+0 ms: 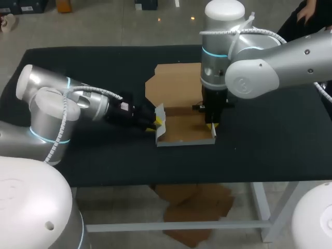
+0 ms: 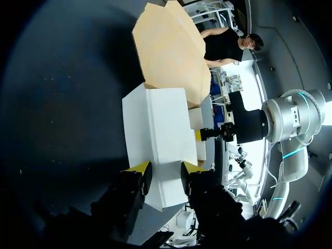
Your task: Assemble the packaging by folding the flat box into shape, placing the metal phone stand inside, and closing the box properly
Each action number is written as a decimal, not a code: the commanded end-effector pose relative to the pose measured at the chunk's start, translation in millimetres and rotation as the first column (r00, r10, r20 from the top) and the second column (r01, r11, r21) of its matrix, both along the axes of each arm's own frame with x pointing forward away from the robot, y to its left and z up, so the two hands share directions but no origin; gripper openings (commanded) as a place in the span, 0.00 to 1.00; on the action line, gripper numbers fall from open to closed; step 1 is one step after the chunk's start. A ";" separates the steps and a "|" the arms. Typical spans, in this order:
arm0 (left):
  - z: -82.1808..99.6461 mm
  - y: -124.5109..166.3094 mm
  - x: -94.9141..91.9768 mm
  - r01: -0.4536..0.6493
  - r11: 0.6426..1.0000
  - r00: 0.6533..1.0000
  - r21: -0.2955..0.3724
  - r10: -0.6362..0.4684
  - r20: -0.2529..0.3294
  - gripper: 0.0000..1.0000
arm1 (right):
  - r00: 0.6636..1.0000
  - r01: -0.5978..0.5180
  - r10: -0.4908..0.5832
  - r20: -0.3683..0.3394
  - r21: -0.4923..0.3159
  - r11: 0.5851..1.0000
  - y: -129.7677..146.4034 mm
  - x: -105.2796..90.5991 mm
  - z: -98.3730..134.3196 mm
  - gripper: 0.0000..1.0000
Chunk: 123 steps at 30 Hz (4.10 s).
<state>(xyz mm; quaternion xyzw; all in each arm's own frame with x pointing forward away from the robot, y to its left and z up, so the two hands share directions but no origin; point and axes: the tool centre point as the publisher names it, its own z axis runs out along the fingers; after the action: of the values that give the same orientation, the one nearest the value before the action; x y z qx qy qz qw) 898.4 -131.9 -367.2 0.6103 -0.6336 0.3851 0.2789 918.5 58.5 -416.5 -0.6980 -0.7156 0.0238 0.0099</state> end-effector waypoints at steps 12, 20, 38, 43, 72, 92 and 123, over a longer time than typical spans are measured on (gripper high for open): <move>-0.8 1.0 2.2 -0.044 0.993 0.999 0.109 0.044 -0.003 0.48 | 1.000 -0.001 0.001 -0.003 -0.001 1.000 1.5 0.4 0.7 0.00; -5.0 0.9 3.9 -0.050 0.977 0.999 0.209 0.052 -0.003 0.43 | 1.000 -0.001 0.001 -0.003 -0.001 1.000 1.5 0.4 0.7 0.00; -14.3 -5.5 7.6 -0.072 0.878 0.996 0.473 0.085 -0.006 0.43 | 1.000 -0.001 0.001 -0.003 -0.001 1.000 1.5 0.4 0.7 0.00; -18.8 -6.6 8.4 -0.081 0.840 0.995 0.536 0.102 -0.008 0.40 | 1.000 -0.001 0.001 -0.003 -0.001 1.000 1.5 0.4 0.7 0.00; -39.2 -7.7 14.7 -0.095 0.527 0.987 0.845 0.160 0.011 0.20 | 1.000 -0.001 0.001 -0.003 -0.001 1.000 1.5 0.4 0.7 0.00; -49.0 -5.7 22.0 -0.095 0.400 0.982 0.912 0.189 0.020 0.01 | 1.000 -0.001 0.001 -0.003 -0.001 1.000 1.5 0.4 0.7 0.00; -49.9 0.2 18.2 -0.124 0.383 0.982 0.916 0.182 0.057 0.00 | 0.972 -0.104 0.103 0.212 -0.005 0.995 -28.6 -22.9 50.5 1.00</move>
<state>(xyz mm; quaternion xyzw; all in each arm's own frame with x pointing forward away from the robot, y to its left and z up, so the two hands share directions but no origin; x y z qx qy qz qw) 916.4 -127.0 -408.8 0.7277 -0.6816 0.0333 -0.0694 915.8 48.8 -378.1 -0.6627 -0.7475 0.0021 -0.0464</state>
